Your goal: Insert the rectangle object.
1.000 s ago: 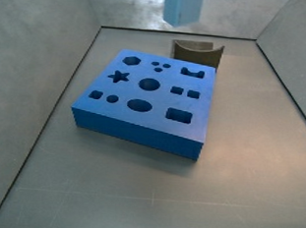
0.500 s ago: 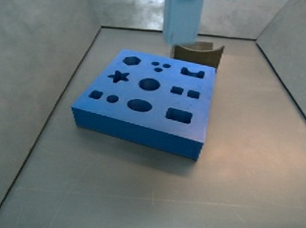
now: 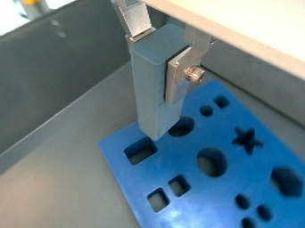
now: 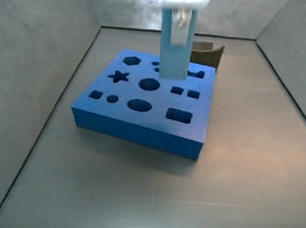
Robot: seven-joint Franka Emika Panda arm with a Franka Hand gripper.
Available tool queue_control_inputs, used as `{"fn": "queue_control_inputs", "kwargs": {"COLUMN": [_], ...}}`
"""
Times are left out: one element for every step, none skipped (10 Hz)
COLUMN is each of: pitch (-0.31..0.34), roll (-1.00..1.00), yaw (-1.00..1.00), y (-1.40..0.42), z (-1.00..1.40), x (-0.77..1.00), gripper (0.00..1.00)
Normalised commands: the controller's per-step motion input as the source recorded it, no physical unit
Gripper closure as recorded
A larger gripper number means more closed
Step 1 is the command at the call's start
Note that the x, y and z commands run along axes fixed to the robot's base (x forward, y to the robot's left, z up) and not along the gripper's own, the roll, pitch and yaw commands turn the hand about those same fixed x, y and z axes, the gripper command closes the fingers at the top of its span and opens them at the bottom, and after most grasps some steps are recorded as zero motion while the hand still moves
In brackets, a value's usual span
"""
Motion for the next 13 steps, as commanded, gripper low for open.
{"fn": "queue_control_inputs", "kwargs": {"pitch": [0.000, 0.000, 0.000, 0.027, 0.124, 0.084, 0.067, 0.013, 0.000, 0.000, 0.000, 0.000, 0.030], "roll": [0.04, 0.04, 0.05, 0.05, 0.10, 0.05, 0.06, 0.07, -0.02, -0.04, -0.02, 0.00, 0.00], "yaw": [-0.82, -0.72, -0.58, -0.44, -0.28, 0.00, 0.00, 0.00, 0.00, 0.19, 0.20, 0.23, 0.23], "y": [-0.10, -0.17, -0.21, -0.24, -0.09, 0.01, 0.05, 0.05, 0.00, -0.04, -0.06, -0.10, -0.12], "z": [-0.66, -0.67, -0.67, -0.66, -0.34, -0.17, -0.17, -0.16, -0.32, -0.31, -0.31, -0.33, -0.52], "x": [0.23, 0.31, 0.43, 0.49, 0.53, 0.00, 0.01, 0.00, -0.18, -0.22, -0.25, -0.28, -0.07], "gripper": [1.00, 1.00, 1.00, 1.00, 1.00, 1.00, 1.00, 1.00, 1.00, 1.00, 1.00, 1.00, 1.00]}}
